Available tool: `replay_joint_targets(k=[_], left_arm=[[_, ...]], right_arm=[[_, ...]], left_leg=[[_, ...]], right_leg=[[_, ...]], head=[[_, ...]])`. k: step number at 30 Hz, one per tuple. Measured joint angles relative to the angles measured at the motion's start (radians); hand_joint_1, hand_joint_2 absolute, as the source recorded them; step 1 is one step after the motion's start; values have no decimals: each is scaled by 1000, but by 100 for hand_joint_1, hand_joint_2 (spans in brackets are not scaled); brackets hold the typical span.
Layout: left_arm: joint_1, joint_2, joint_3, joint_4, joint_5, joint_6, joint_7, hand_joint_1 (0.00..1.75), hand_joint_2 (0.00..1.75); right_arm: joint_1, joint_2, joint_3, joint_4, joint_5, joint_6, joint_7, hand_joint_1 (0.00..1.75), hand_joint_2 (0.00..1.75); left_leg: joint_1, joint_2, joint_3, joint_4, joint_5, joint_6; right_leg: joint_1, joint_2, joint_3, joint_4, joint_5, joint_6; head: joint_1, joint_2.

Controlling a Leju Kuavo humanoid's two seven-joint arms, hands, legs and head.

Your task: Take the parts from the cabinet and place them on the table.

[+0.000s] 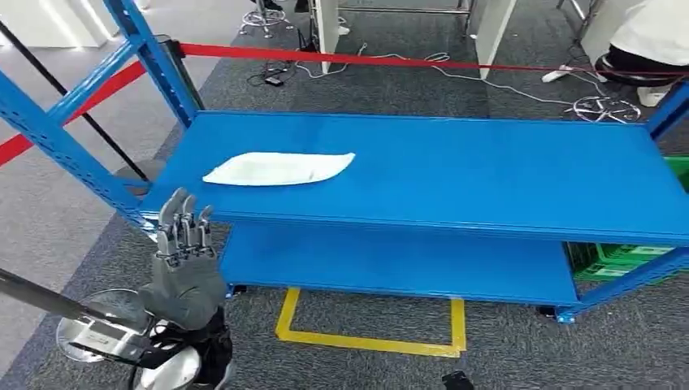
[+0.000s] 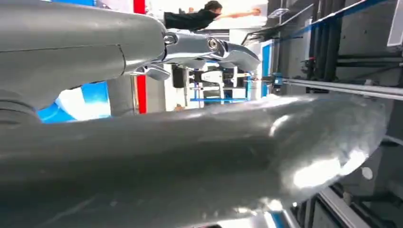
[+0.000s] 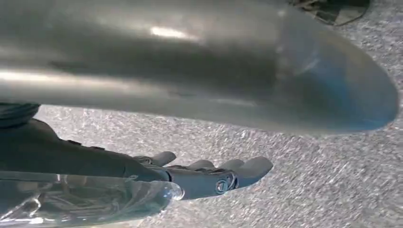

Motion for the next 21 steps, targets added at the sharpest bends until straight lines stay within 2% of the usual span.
replay_joint_targets(k=[1,2,3,4,6,7,8,9,11,13,14,16,17,18,19,21], left_arm=[[0,0,0,0,0,1,0,0,0],[0,0,1,0,1,2,0,0,0],[1,1,1,0,3,3,0,0,0],[1,0,1,0,4,4,0,0,0],[0,0,1,0,5,6,0,0,0],[0,0,1,0,5,6,0,0,0],[0,0,1,0,6,7,0,0,0],[0,-1,1,0,6,7,0,0,0],[1,-2,2,0,6,10,0,0,0],[1,-3,2,-1,5,10,0,0,0],[1,-3,2,-1,5,10,0,0,0],[1,-3,3,-1,5,10,0,0,0],[2,-3,3,-1,6,10,0,0,0],[2,-3,3,-1,6,10,0,0,0],[2,-3,4,-1,6,10,0,0,0],[2,-4,4,-1,6,10,0,0,0]], right_arm=[[1,0,0,0,1,0,-4,0,0],[1,0,0,0,2,1,-9,0,0],[1,0,0,0,6,2,-16,0,0],[1,0,1,0,9,5,-23,0,0],[1,0,2,0,10,6,-30,0,0],[2,0,2,0,10,6,-31,0,0],[0,0,2,0,10,6,-32,0,0],[-1,0,2,0,10,6,-33,0,0],[0,0,2,0,10,6,-37,0,0],[-1,0,2,0,10,5,-41,0,0],[-3,0,2,0,10,5,-41,0,0],[-2,0,2,0,10,5,-41,0,0],[0,0,2,0,10,5,-41,0,0],[2,0,2,0,10,5,-40,0,0],[3,0,2,0,10,5,-40,0,0],[2,0,2,0,10,5,-40,0,0]], left_leg=[[0,0,-41,84,-32,-2],[0,0,-71,139,-45,-2],[0,0,-76,142,-30,-2],[0,0,-61,108,3,0],[0,1,18,-55,100,5],[0,3,46,-117,117,8],[-2,2,62,-140,100,13],[-1,1,61,-144,90,22],[-4,-3,61,-146,85,32],[4,-2,72,-152,83,45],[4,0,75,-152,80,50],[2,0,75,-152,77,55],[2,-1,75,-152,76,56],[1,-2,77,-151,75,57],[1,-4,80,-151,73,56],[1,-6,91,-151,68,52]], right_leg=[[0,-1,0,0,-1,-1],[0,-2,0,0,-2,-3],[0,-1,1,1,-4,-3],[0,0,4,1,-6,-2],[-1,3,15,1,-15,5],[0,3,17,1,-20,10],[9,4,14,6,-26,18],[8,3,11,3,-26,22],[6,0,13,-9,-27,32],[6,0,16,9,-45,44],[6,-1,-11,63,-75,48],[5,-1,-103,232,-146,53],[5,-1,-142,295,-161,54],[5,-1,-162,316,-150,54],[5,-1,-157,285,-114,51],[5,-1,-93,126,-11,44]], head=[[1,0],[0,0],[1,0],[0,0],[0,0],[0,0],[-2,0],[1,0],[3,0],[5,0],[12,0],[14,0],[15,0],[15,0],[15,0],[15,0]])
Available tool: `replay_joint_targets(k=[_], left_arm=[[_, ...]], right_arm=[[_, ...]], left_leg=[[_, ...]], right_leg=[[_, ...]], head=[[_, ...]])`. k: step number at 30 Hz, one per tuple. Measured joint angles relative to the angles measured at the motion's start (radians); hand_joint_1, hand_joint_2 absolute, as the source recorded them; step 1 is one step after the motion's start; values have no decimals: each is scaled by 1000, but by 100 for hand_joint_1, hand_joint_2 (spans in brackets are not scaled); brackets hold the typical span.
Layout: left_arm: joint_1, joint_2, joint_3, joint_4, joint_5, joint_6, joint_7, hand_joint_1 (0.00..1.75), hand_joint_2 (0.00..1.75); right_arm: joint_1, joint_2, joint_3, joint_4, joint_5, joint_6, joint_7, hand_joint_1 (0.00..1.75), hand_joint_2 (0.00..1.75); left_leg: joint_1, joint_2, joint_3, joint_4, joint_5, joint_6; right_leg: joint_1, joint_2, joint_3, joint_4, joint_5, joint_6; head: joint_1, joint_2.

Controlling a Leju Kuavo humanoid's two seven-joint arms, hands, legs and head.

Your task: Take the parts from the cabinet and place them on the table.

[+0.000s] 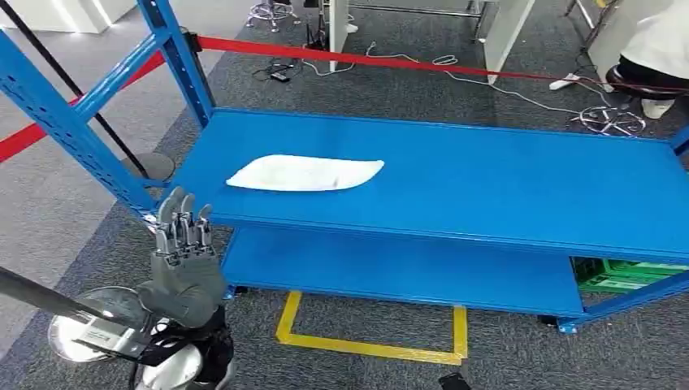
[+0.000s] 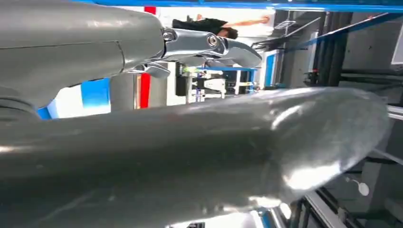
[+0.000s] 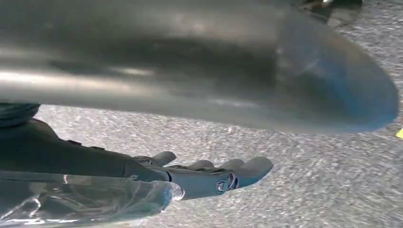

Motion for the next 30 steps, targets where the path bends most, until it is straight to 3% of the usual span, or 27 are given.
replay_joint_targets(k=[1,2,5,7,8,10,11,12,13,14,16,17,18,20,22,23,25,26,27,28,30], left_arm=[[0,0,0,0,0,0,0,0,0],[0,0,0,0,0,0,0,0,0],[1,0,3,0,-2,3,0,0,0],[1,0,6,0,-4,5,0,0,0],[0,0,6,0,-6,6,0,0,0],[1,0,7,0,-6,8,0,0,0],[1,0,8,0,-6,8,0,0,0],[1,0,8,0,-6,8,0,0,0],[1,0,7,0,-5,7,0,0,0],[1,0,6,0,-4,5,0,0,0],[1,0,6,0,-2,3,0,0,0],[0,0,6,0,-2,3,0,0,0],[-1,-1,5,0,-1,3,0,0,0],[-1,-1,4,1,0,3,0,0,0],[-1,-2,3,1,0,2,0,0,0],[-1,-2,3,1,0,2,0,0,0],[-1,-2,1,3,2,0,0,0,0],[-2,-2,1,4,5,0,0,0,0],[-2,-1,1,5,5,0,0,0,0],[-2,-1,0,7,5,0,0,0,0],[-3,-1,-1,10,5,3,0,0,0]], right_arm=[[0,0,0,0,0,0,0,0,0],[-1,0,0,0,0,0,-1,0,0],[1,0,0,0,3,2,-5,0,0],[1,0,0,0,8,3,-6,0,0],[-1,0,0,0,10,5,-6,0,0],[-1,0,0,0,11,9,-6,0,0],[0,0,0,0,8,18,2,0,0],[0,0,0,0,1,30,11,0,0],[0,0,-1,0,-13,45,27,0,0],[0,0,-3,0,-24,52,36,0,0],[0,0,-6,0,-38,59,45,0,0],[-1,0,-8,0,-40,59,47,0,0],[-1,0,-10,0,-40,59,48,0,0],[-1,0,-12,0,-41,60,49,0,0],[-2,0,-13,0,-44,63,49,0,0],[-3,0,-14,0,-47,71,49,0,175],[-5,0,-19,0,-55,96,48,0,175],[-4,0,-21,0,-56,101,48,0,175],[-3,0,-23,0,-56,105,48,0,175],[-2,0,-26,0,-56,105,50,0,175],[-3,0,-27,0,-52,103,61,0,175]], left_leg=[[0,0,6,0,-3,-4],[-8,0,5,4,-7,-10],[-3,0,4,-3,0,-25],[-4,1,4,2,-11,-37],[-6,4,-13,39,-41,-43],[-1,5,-86,192,-119,-52],[-1,5,-122,267,-145,-55],[0,6,-141,299,-146,-57],[2,6,-133,283,-120,-57],[3,6,-108,230,-81,-56],[6,9,-19,59,2,-57],[5,11,5,9,-2,-58],[6,5,9,-4,-8,-43],[1,4,5,-3,-8,-30],[7,5,9,-8,-3,-16],[7,6,11,-8,-5,-9],[5,7,11,-8,-6,-4],[4,7,11,-8,-7,-2],[3,7,11,-8,-8,-1],[3,6,13,-8,-9,-1],[3,4,20,-8,-11,-2]], right_leg=[[0,0,39,-86,42,-4],[3,1,52,-116,31,-7],[7,4,49,-114,36,-23],[-2,2,55,-126,45,-37],[-4,2,56,-127,46,-42],[-5,0,55,-127,45,-45],[-5,-2,55,-127,45,-45],[-5,-2,55,-127,45,-45],[-5,-1,56,-127,44,-45],[-6,0,57,-127,44,-44],[-9,3,62,-126,40,-37],[-1,4,60,-122,37,-29],[0,6,55,-119,36,-23],[-3,4,59,-130,40,-13],[-5,3,55,-126,33,0],[-5,0,42,-90,7,4],[-5,0,-32,66,-69,8],[-5,1,-69,141,-96,9],[-4,1,-95,187,-103,9],[-4,1,-96,180,-86,8],[-4,0,-39,56,-5,3]], head=[[0,0],[0,0],[-1,0],[-1,0],[-10,0],[-13,0],[-12,0],[-12,0],[-12,0],[-12,0],[-13,0],[-16,0],[-17,0],[-14,0],[-14,0],[-5,0],[0,0],[1,0],[1,0],[0,0],[1,0]])
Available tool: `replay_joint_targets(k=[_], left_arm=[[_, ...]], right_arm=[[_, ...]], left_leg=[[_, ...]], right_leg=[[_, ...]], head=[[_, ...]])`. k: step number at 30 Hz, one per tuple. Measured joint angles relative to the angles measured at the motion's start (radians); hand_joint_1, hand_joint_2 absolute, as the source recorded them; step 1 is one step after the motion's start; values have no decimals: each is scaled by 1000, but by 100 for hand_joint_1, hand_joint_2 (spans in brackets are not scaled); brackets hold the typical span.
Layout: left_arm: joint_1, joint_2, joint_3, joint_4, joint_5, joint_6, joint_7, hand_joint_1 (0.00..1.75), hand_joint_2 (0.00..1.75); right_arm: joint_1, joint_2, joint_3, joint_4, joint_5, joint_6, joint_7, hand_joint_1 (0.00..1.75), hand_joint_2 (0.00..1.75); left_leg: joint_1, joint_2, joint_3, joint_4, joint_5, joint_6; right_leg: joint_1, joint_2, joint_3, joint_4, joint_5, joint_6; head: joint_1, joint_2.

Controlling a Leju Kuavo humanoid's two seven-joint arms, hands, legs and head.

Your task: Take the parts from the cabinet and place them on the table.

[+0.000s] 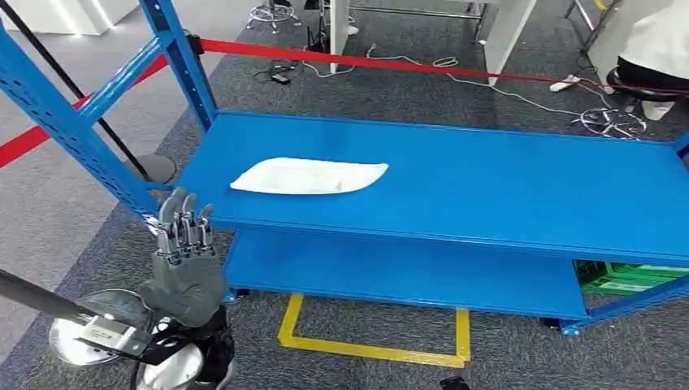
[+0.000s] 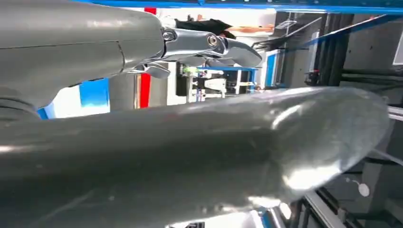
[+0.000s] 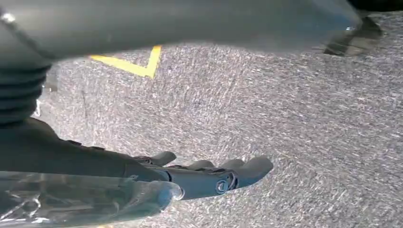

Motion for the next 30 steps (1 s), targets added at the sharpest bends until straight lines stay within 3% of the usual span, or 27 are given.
replay_joint_targets(k=[1,2,3,4,7,11,14,25,26,30], left_arm=[[-1,0,-1,2,0,2,0,0,0],[-1,0,-1,3,0,3,0,0,0],[-3,1,-1,3,0,5,0,0,0],[-3,2,-1,5,-1,6,0,0,0],[-6,5,-3,11,-1,15,0,0,0],[-10,5,-8,21,6,15,0,0,0],[-11,6,-10,26,7,15,0,0,0],[-13,6,-11,34,10,16,0,0,0],[-13,6,-11,35,11,16,0,0,175],[-25,9,-7,44,-43,71,7,0,175]], right_arm=[[-1,-1,0,0,8,-4,7,0,175],[-1,-1,0,0,18,-9,15,0,175],[-3,0,0,0,25,-15,18,0,175],[-3,0,0,0,29,-23,23,0,175],[0,-1,0,0,22,-46,14,0,175],[-2,-1,-1,0,19,-56,11,0,175],[-2,-1,-1,0,17,-54,12,0,175],[-4,-1,-2,0,13,-43,13,0,175],[-4,-1,-2,0,13,-40,13,0,175],[-5,-1,-2,0,14,-40,22,0,175]], left_leg=[[1,0,5,1,-4,-4],[-6,-1,5,4,-8,-6],[-15,-3,-1,19,-16,-2],[-17,-3,-3,15,-10,6],[-15,-2,-1,5,-4,1],[-10,-2,0,-1,-1,-17],[-7,-2,0,-2,-1,-24],[-9,-2,0,-2,0,-25],[-9,-2,0,-2,0,-25],[-9,-2,0,-2,0,-25]], right_leg=[[-1,0,49,-102,48,-1],[-8,0,76,-160,52,17],[-13,9,86,-174,53,15],[-12,8,82,-171,50,-2],[-7,11,78,-170,52,-3],[-1,10,77,-170,51,-15],[1,10,77,-169,52,-16],[-1,10,78,-170,55,-17],[-1,10,78,-170,55,-17],[-1,10,78,-170,55,-17]], head=[[0,0],[3,0],[6,0],[-3,0],[-5,0],[-4,0],[-4,0],[-3,0],[-3,0],[-4,0]])
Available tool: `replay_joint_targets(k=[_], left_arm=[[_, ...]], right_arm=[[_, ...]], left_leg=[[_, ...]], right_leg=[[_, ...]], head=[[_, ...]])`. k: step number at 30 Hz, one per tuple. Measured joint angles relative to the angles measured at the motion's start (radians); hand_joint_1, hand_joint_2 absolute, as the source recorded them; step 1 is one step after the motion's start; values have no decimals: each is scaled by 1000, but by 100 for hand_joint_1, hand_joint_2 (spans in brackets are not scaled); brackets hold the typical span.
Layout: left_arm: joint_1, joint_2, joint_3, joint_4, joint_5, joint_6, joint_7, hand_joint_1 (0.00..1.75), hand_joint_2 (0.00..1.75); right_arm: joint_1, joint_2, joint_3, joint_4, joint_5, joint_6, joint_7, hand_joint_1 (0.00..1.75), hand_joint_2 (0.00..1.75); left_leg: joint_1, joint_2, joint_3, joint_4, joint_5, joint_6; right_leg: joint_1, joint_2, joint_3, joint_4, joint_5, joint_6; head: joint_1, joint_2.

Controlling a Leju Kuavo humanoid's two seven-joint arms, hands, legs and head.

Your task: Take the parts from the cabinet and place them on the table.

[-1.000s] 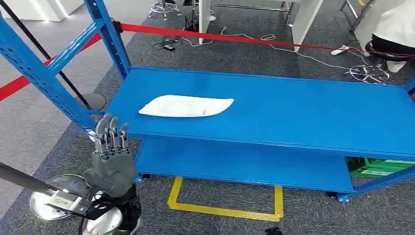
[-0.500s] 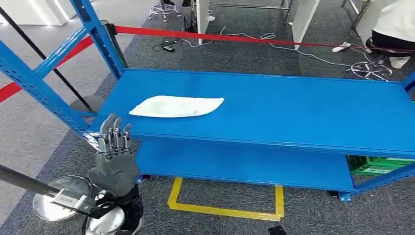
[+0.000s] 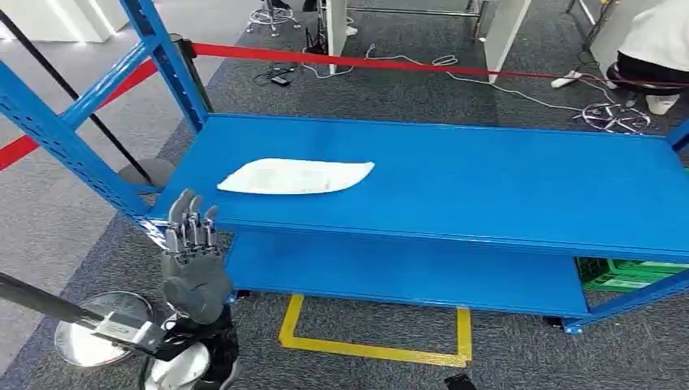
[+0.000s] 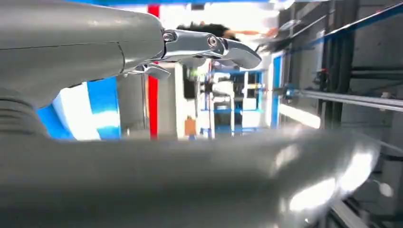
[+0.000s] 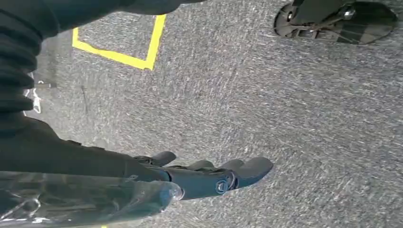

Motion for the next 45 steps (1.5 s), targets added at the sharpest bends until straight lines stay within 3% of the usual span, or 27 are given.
replay_joint_targets(k=[5,9,11,14,19,24,28,32,45], left_arm=[[-70,34,20,32,-178,97,67,0,175],[-112,67,40,58,-254,126,100,0,175],[-133,86,42,76,-365,149,158,0,175],[-205,153,42,143,-568,112,285,0,175],[-340,240,41,283,-726,-1,384,0,175],[-404,277,40,356,-747,-25,400,0,175],[-473,316,17,430,-792,-134,438,0,175],[-585,357,-19,564,-810,-221,428,0,175],[-844,397,-153,869,-882,-273,428,0,175]], right_arm=[[-6,0,0,0,7,4,8,0,175],[-8,0,0,0,10,6,10,0,175],[-9,0,0,0,12,12,10,0,175],[-14,0,1,0,18,25,10,0,175],[-25,0,3,0,20,37,13,0,175],[-27,0,4,0,20,37,17,0,175],[-31,0,7,0,29,39,24,0,175],[-43,0,20,0,38,45,36,0,175],[-63,0,36,0,48,57,46,0,175]], left_leg=[[0,0,0,0,1,-1],[1,0,0,0,1,-1],[1,0,0,0,1,-1],[1,0,0,0,2,-1],[1,0,0,0,4,-2],[1,0,-1,0,4,-2],[1,0,-2,0,5,-1],[1,0,-3,0,6,-2],[1,0,-5,0,9,-3]], right_leg=[[0,0,0,0,0,-1],[1,0,0,0,1,-1],[1,0,0,0,1,-1],[1,0,0,0,1,-1],[1,1,-1,1,3,-3],[1,0,-1,1,3,-3],[1,0,-2,1,4,-3],[1,1,-3,1,6,-4],[1,1,-5,1,8,-4]], head=[[0,0],[0,0],[0,0],[0,0],[0,0],[0,0],[0,0],[0,0],[0,0]])
